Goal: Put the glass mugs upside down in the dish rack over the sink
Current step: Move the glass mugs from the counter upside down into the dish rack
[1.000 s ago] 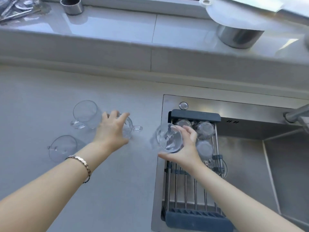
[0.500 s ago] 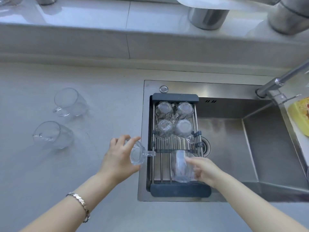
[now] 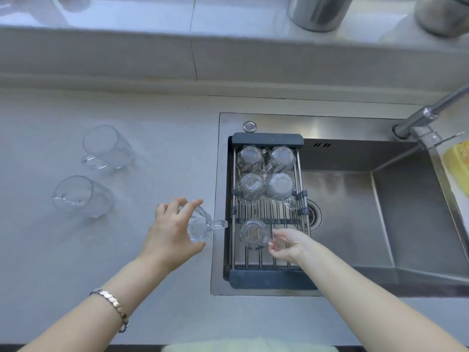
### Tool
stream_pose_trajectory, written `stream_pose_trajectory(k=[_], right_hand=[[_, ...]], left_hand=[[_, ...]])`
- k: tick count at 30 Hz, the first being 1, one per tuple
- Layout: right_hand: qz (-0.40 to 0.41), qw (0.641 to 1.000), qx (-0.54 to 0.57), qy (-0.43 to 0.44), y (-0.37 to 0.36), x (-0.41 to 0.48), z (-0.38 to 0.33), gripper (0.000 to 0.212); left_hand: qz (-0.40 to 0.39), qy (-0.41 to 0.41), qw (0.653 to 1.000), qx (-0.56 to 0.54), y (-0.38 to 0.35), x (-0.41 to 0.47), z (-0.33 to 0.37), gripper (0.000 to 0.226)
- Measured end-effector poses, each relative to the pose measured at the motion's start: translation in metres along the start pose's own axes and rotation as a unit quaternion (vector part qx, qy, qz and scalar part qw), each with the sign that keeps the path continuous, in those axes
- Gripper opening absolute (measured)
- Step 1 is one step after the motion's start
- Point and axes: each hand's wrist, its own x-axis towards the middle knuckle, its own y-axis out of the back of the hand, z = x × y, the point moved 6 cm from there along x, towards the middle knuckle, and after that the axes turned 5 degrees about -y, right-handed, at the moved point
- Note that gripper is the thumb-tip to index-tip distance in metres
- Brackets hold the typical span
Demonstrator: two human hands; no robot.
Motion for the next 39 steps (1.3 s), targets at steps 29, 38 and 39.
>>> stream_pose_trajectory(k=[29, 38, 39], right_hand=[[0.15, 0.813, -0.435, 0.358, -0.023, -0.019, -0.022, 0.056], [0.09, 0.846, -0.402, 0.338, -0.025, -0.003, -0.019, 0.047], [0.075, 0.843, -0.412, 0.337, -0.027, -0.005, -0.017, 0.039]], left_hand=[[0.023, -0.009, 1.0, -0.004, 0.005, -0.011, -0.001, 0.075], [0.015, -0.014, 1.0, 0.008, 0.005, -0.012, 0.005, 0.077], [0.018, -0.014, 1.0, 0.006, 0.005, -0.012, 0.006, 0.077]])
